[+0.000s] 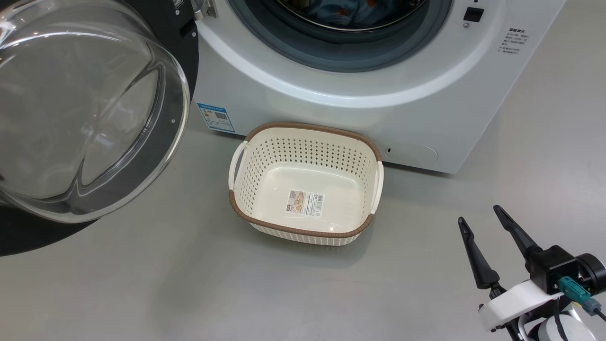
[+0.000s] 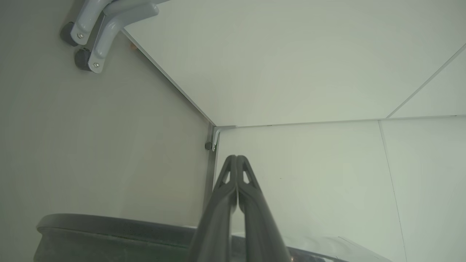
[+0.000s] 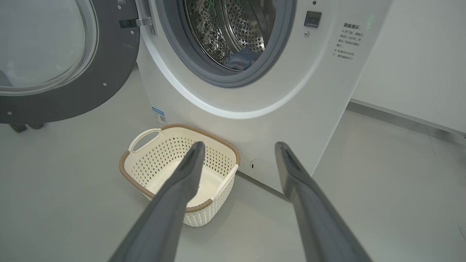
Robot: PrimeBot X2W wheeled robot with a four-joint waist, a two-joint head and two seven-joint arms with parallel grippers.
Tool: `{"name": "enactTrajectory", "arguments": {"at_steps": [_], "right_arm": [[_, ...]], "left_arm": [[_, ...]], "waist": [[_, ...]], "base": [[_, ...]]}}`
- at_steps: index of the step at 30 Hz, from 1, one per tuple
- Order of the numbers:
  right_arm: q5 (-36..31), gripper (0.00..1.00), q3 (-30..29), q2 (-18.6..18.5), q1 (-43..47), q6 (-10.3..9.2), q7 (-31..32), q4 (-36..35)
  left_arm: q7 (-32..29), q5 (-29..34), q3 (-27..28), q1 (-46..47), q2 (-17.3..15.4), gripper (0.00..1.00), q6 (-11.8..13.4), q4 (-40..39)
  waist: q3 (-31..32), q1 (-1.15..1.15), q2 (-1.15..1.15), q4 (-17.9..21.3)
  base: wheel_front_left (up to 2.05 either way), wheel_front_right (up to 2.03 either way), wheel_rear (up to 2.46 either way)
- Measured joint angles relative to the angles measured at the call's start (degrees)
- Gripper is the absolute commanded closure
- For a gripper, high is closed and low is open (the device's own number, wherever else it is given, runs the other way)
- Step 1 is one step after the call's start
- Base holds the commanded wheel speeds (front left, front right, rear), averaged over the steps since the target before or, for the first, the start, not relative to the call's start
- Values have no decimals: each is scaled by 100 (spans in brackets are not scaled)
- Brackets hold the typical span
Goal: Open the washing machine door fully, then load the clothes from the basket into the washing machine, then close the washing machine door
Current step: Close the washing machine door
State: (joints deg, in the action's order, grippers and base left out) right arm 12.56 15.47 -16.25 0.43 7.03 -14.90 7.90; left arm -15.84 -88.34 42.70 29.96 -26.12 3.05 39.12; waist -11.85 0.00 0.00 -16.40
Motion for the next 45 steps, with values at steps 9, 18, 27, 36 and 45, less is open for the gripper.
{"name": "enactTrajectory", "arguments": {"at_steps": [9, 18, 27, 36, 45], "right_arm": [[0, 0, -47, -23, -2, 0, 0, 1], [0, 0, -46, -48, -5, 0, 0, 0], [-1, 0, -40, -87, -14, 0, 0, 0], [-1, 0, -30, -142, -24, 0, 0, 16], [0, 0, 7, -158, -24, 0, 0, 22]], "left_arm": [[-127, 0, -127, 163, -2, 100, -109, 157], [-498, 0, -326, 172, -66, 100, -212, 293], [-938, -63, -398, 171, -198, 100, -330, 368], [-1222, -165, -401, 171, -190, 100, -506, 493], [-1523, -341, -458, 170, -157, 100, -646, 541]], "waist": [[-70, 0, 0, 81], [-119, 0, 0, 130], [-131, 0, 0, 129], [-70, 0, 0, 90], [3, 0, 0, 56]], "base": [[0, 0, 0], [0, 0, 0], [0, 0, 0], [0, 0, 0], [0, 0, 0]]}}
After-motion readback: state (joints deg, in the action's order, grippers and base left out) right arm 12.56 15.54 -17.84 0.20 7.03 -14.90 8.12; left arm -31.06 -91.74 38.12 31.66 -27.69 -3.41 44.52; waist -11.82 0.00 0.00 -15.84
